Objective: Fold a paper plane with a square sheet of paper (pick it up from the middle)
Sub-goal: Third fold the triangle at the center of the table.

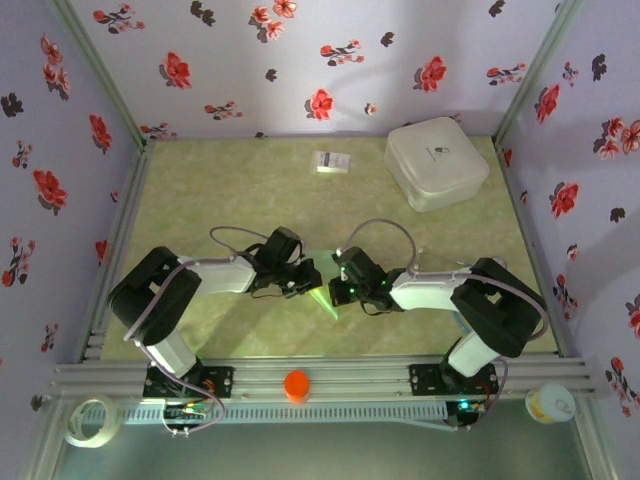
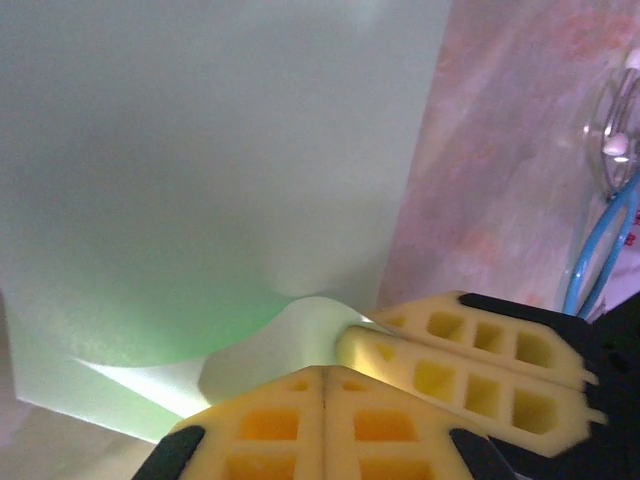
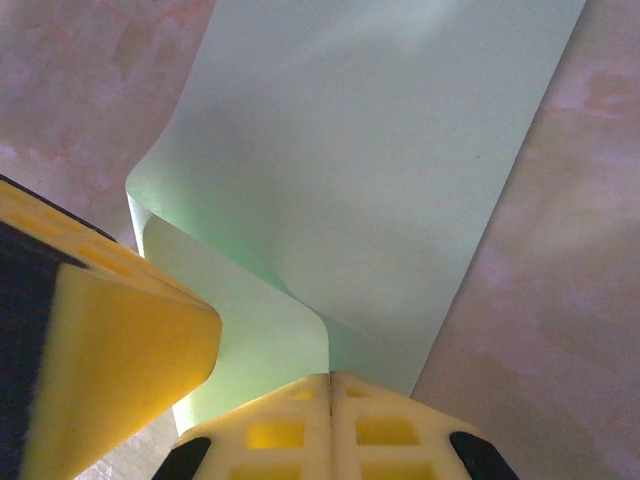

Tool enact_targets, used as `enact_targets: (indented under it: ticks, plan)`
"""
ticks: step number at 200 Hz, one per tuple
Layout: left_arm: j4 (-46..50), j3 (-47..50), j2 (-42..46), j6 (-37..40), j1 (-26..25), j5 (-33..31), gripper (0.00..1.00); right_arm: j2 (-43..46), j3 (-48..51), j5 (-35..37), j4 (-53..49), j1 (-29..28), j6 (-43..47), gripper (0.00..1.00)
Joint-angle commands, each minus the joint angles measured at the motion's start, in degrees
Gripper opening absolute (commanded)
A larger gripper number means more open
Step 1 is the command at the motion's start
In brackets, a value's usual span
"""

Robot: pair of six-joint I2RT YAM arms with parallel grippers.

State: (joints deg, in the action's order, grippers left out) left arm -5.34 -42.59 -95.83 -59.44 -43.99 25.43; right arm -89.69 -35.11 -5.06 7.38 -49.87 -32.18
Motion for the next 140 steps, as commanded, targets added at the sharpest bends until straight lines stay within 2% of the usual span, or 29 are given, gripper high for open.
enact_targets:
  ticks: [1, 71, 140]
  plan:
    - [1.6, 1.3, -1.1, 1.8, -0.3, -1.5, 0.0, 0.2, -0.1, 1.3, -0.6, 0.3, -0.9, 0.0]
    - [2.7, 1.6, -1.0, 2.2, -0.4, -2.7, 0.0, 0.0, -0.4, 1.2, -0.8, 0.3, -0.8, 0.0]
    - [3.0, 2.1, -0.4, 2.2, -0.3, -3.2, 0.0, -0.1, -0.7, 1.2, -0.9, 0.3, -1.0, 0.08]
